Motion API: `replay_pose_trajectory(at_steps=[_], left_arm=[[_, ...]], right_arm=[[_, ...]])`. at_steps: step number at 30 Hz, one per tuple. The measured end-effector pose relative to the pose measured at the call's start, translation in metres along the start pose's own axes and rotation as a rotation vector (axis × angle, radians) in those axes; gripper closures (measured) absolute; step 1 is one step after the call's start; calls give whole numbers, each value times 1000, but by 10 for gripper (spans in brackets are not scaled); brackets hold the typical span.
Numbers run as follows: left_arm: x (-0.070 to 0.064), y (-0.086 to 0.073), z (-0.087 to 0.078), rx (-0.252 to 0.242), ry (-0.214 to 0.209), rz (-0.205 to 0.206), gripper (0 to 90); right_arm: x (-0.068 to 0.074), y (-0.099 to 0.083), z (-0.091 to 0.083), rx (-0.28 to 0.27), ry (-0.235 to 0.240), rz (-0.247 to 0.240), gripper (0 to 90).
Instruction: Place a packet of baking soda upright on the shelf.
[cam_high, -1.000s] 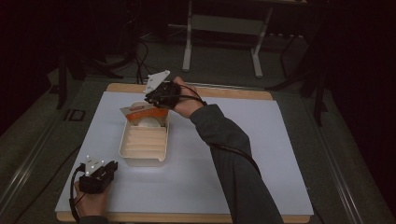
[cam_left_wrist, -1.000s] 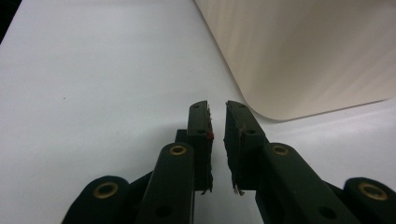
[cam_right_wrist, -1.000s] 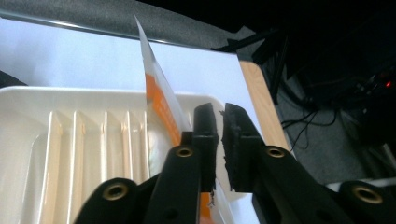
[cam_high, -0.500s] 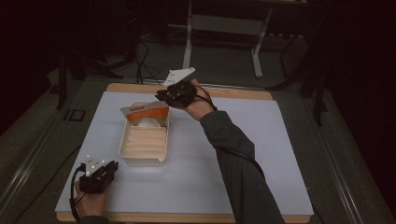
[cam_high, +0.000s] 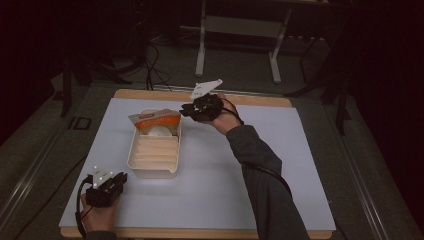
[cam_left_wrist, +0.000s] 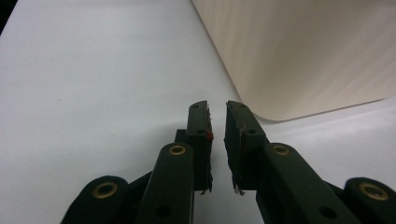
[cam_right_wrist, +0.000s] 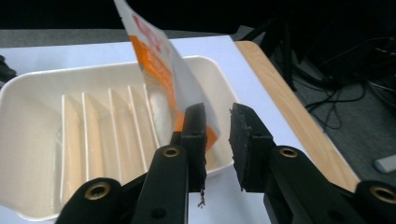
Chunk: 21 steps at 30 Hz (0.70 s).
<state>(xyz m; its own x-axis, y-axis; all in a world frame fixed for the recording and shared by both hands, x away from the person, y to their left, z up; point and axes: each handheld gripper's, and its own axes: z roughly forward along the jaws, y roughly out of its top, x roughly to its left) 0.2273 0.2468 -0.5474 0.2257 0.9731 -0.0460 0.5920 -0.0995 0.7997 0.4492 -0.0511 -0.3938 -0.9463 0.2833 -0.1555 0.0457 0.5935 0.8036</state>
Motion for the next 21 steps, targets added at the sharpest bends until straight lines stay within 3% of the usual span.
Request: replay_pose_trajectory(at_steps=[4, 6, 9, 11, 15, 17, 19, 21], left_arm=[[0, 0, -1, -3, 1, 1, 797], [1, 0, -2, -5, 1, -4, 796], [2, -1, -3, -9, 3, -7, 796], [2, -1, -2, -8, 2, -9, 796], [1, 0, -1, 0, 1, -1, 794], [0, 0, -1, -1, 1, -1, 792], [0, 0, -1, -2, 0, 1, 792], [1, -1, -2, -4, 0, -1, 792]], right_arm=[[4, 0, 11, 35, -9, -19, 717], [4, 0, 14, 58, -36, -29, 711], [-1, -7, 13, 75, -69, -8, 715], [-5, -13, 12, 64, -45, 27, 714], [-2, -12, 18, 34, -8, 27, 652], [0, -10, 21, 32, -13, 25, 639], [0, -7, 30, 25, -14, 64, 799], [0, -8, 32, 19, -14, 84, 900]])
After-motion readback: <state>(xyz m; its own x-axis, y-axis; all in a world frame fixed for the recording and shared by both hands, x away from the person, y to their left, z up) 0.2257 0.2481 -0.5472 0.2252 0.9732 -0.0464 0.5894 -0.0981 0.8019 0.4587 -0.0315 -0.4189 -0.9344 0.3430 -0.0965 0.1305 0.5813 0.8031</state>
